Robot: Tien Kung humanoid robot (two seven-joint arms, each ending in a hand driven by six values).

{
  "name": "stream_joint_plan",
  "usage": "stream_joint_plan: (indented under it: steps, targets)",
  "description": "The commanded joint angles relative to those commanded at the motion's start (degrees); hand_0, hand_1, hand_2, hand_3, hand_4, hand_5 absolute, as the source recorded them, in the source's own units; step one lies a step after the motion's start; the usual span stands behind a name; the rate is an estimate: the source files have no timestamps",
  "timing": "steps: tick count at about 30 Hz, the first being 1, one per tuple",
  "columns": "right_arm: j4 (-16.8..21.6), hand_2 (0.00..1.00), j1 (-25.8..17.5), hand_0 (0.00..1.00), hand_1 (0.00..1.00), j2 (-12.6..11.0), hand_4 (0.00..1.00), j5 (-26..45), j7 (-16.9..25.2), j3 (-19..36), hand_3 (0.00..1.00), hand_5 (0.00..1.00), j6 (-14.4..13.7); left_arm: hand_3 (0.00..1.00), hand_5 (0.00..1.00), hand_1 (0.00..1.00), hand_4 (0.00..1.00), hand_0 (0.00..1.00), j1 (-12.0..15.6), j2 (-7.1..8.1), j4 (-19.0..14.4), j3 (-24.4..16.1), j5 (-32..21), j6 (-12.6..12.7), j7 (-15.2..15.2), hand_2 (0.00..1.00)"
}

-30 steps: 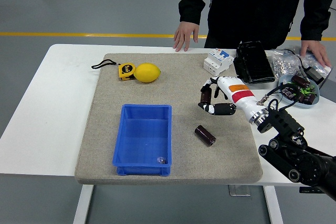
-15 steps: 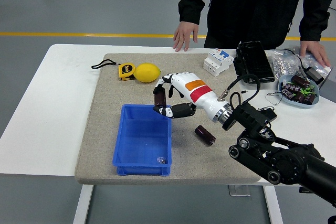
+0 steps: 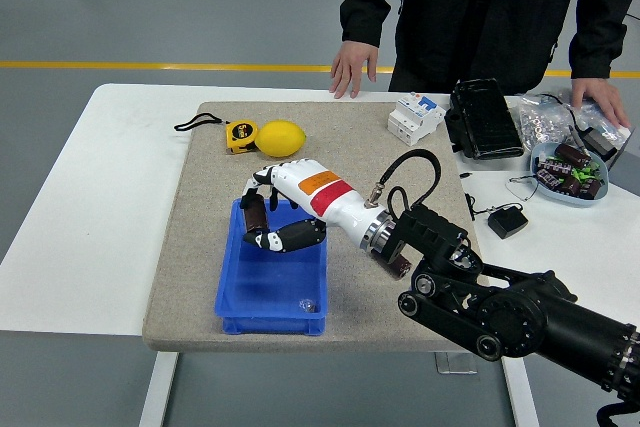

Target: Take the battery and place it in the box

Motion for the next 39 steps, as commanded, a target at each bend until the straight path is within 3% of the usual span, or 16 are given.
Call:
stream_joint_plan:
  steps: [1,2,6,7,8,19,20,21,26,27,32,33,35,37,38,39]
  targets:
    - [0.03,0.503,0.02,0.292,0.406,0.07,0.753,-0.31,-0.56,-0.26,0.568,0.16,1.23,0.652,0.64,0.749,0.723,0.786,0.02,-0.01,0.0,-0.06,0.08,0.01,0.02,0.766]
    - [0.01,0.902,0.02,0.72,0.741,0.11,0.998,-0.31,-1.4,-0.46,0.998,0.353,3.03,0.649,0.639,0.749,0.722,0.785,0.04,-0.01,0.0,-0.07,0.1,0.01,0.03,0.766]
    - [-1.15,0.902,-0.04,0.72,0.741,0.11,0.998,0.05,-2.46,-0.29,0.998,0.353,7.09,0.649,0.639,0.749,0.722,0.785,0.09,-0.03,0.0,0.02,-0.01,0.05,-0.01,0.766]
    - [-1.29,0.902,-0.08,0.72,0.741,0.11,0.998,0.2,-2.29,-0.14,0.998,0.353,7.09,0.649,0.639,0.749,0.722,0.785,0.11,-0.03,0.0,0.01,-0.03,0.06,-0.02,0.766]
    - [-1.44,0.991,-0.19,0.839,0.855,0.11,0.998,0.43,-1.98,0.23,0.998,0.371,6.9,0.646,0.638,0.748,0.721,0.784,0.12,-0.03,0.0,-0.01,-0.04,0.06,-0.03,0.765]
    - [-1.31,0.987,-0.6,0.845,0.862,-0.72,0.998,0.75,-0.34,4.58,0.998,0.37,4.96,0.645,0.635,0.747,0.719,0.784,0.26,-0.1,0.0,-0.49,0.56,0.03,0.16,0.764]
    - [-0.84,0.987,-0.75,0.845,0.862,-1.39,0.998,0.52,-0.04,5.08,0.998,0.37,4.75,0.645,0.635,0.747,0.719,0.784,0.28,-0.12,0.0,-0.62,0.68,0.05,0.17,0.764]
    - [-0.35,0.888,-0.92,0.774,0.777,-2.17,0.998,0.24,-0.01,5.59,0.998,0.351,4.61,0.641,0.634,0.745,0.718,0.784,0.27,-0.12,0.0,-0.69,0.72,0.06,0.15,0.763]
    - [4.77,0.888,-3.53,0.774,0.777,-8.1,0.998,-0.3,0.0,8.65,0.998,0.351,4.01,0.641,0.634,0.745,0.718,0.784,0.23,-0.06,0.0,-1.0,0.53,0.16,-0.09,0.763]
    - [6.46,0.815,-4.57,0.735,0.744,-10.06,0.998,-1.08,0.36,9.62,0.944,0.355,3.79,0.64,0.63,0.744,0.715,0.783,0.21,-0.1,0.0,-1.26,0.44,0.25,-0.16,0.76]
    - [11.81,0.815,-6.88,0.735,0.744,-18.88,0.998,-4.45,2.37,11.21,0.944,0.355,4.65,0.64,0.63,0.744,0.715,0.783,0.5,-0.07,0.0,-1.5,0.13,0.27,-0.32,0.76]
    - [12.16,0.739,-6.97,0.714,0.693,-20.19,0.998,-4.83,2.61,11.12,0.804,0.345,4.89,0.638,0.63,0.744,0.715,0.782,0.57,-0.08,0.0,-1.64,0.28,0.26,-0.28,0.761]
    - [13.5,0.739,-7.03,0.714,0.693,-23.64,0.998,-7.19,3.27,9.24,0.804,0.345,5.34,0.638,0.63,0.744,0.715,0.782,0.82,-0.18,0.0,-2.39,1.22,0.25,0.02,0.761]
    - [13.21,0.739,-6.83,0.714,0.693,-24.78,0.998,-8.81,3.73,8.01,0.804,0.345,5.24,0.638,0.63,0.744,0.715,0.782,0.92,-0.25,0.0,-2.85,1.86,0.25,0.21,0.761]
    - [12.48,0.655,-6.7,0.613,0.624,-25.43,0.998,-10.03,4.14,6.73,0.684,0.326,4.52,0.64,0.628,0.743,0.714,0.781,0.98,-0.34,0.0,-3.22,2.44,0.25,0.39,0.76]
    - [12.43,0.655,-6.76,0.613,0.624,-25.81,0.998,-10.48,4.19,6.02,0.684,0.326,3.99,0.64,0.628,0.743,0.714,0.781,0.98,-0.38,0.0,-3.32,2.57,0.25,0.45,0.76]
